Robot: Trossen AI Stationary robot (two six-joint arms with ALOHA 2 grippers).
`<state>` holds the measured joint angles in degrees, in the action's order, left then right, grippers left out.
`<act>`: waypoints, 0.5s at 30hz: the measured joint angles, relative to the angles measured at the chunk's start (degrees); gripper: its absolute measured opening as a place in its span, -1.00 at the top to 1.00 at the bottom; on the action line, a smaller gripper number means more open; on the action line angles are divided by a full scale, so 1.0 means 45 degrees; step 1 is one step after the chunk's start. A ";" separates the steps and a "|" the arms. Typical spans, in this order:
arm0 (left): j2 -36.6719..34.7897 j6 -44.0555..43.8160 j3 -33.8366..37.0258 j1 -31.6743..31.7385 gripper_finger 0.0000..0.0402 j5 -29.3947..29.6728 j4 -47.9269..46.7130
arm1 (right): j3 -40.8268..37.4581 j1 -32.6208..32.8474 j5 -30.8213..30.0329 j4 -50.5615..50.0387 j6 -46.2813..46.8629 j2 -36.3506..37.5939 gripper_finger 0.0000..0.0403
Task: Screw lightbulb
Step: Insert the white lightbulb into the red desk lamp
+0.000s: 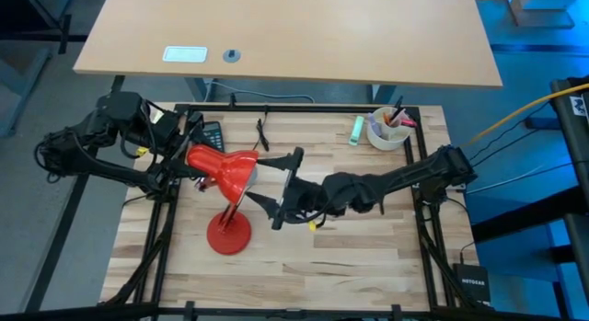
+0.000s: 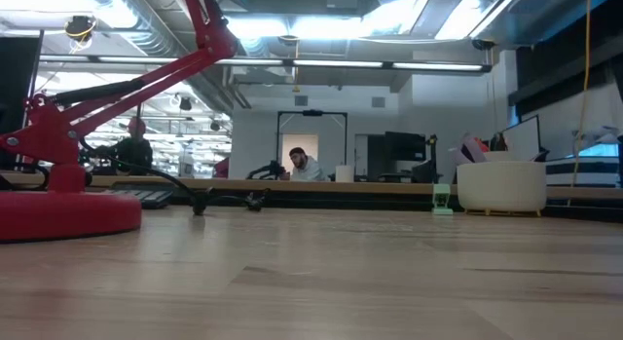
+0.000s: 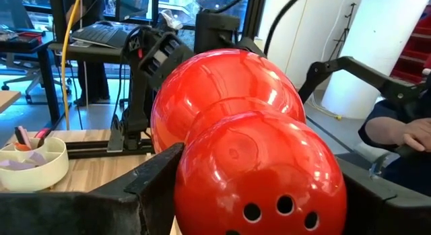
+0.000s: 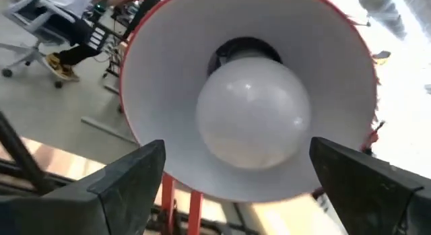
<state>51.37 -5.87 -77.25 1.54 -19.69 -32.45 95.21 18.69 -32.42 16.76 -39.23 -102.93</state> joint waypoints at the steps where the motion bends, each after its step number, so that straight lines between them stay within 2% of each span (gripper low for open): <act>1: 0.0000 0.0000 0.0000 0.0000 -0.33 0.0001 0.0001 | -0.0002 0.0005 0.0048 0.0336 -0.0394 -0.0112 -0.86; 5: 0.0000 -0.0029 0.0000 0.0000 -0.33 0.0001 0.0015 | -0.0002 0.0013 0.0304 0.1173 -0.1640 -0.0320 -0.86; 8: 0.0000 -0.0022 0.0000 0.0000 -0.33 0.0001 0.0009 | -0.0002 -0.0008 0.0146 0.1828 -0.1970 -0.0463 -0.86; 15: 0.0000 -0.0010 0.0000 0.0000 -0.33 -0.0001 -0.0005 | -0.0002 -0.0315 0.0729 0.2303 -0.2822 -0.0607 -0.86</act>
<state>51.37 -5.91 -77.25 1.54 -19.69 -32.47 95.20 17.27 -29.14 27.13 -51.92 -105.66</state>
